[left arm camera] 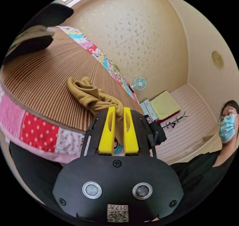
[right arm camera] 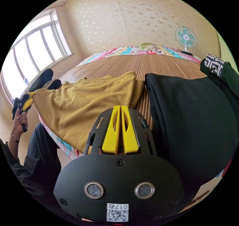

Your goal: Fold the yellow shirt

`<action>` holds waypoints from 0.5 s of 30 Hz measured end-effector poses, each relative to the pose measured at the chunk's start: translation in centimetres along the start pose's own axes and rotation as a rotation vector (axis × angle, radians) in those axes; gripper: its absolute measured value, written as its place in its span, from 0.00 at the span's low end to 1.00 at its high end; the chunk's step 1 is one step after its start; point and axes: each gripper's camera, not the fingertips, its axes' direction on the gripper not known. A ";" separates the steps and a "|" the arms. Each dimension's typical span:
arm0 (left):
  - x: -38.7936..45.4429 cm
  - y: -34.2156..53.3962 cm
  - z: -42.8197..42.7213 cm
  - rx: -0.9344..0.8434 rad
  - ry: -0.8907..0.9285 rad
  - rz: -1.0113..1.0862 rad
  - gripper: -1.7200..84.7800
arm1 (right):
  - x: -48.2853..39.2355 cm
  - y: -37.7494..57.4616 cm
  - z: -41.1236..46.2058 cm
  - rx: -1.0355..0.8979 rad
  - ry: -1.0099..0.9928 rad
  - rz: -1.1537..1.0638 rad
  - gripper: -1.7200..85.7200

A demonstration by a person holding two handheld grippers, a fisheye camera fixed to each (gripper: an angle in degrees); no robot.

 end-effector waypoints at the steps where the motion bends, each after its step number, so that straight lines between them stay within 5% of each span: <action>1: 1.6 -1.0 1.8 -0.033 0.016 0.075 0.08 | 0.7 -0.2 -0.4 0.001 -0.019 0.012 0.02; 10: 14.9 3.3 22.7 -0.384 0.268 0.478 0.08 | 5.5 -1.9 -3.8 -0.001 -0.119 0.114 0.03; 15: 15.8 11.2 30.8 -0.605 0.158 0.455 0.09 | 9.7 -2.3 -8.0 -0.061 -0.312 0.215 0.03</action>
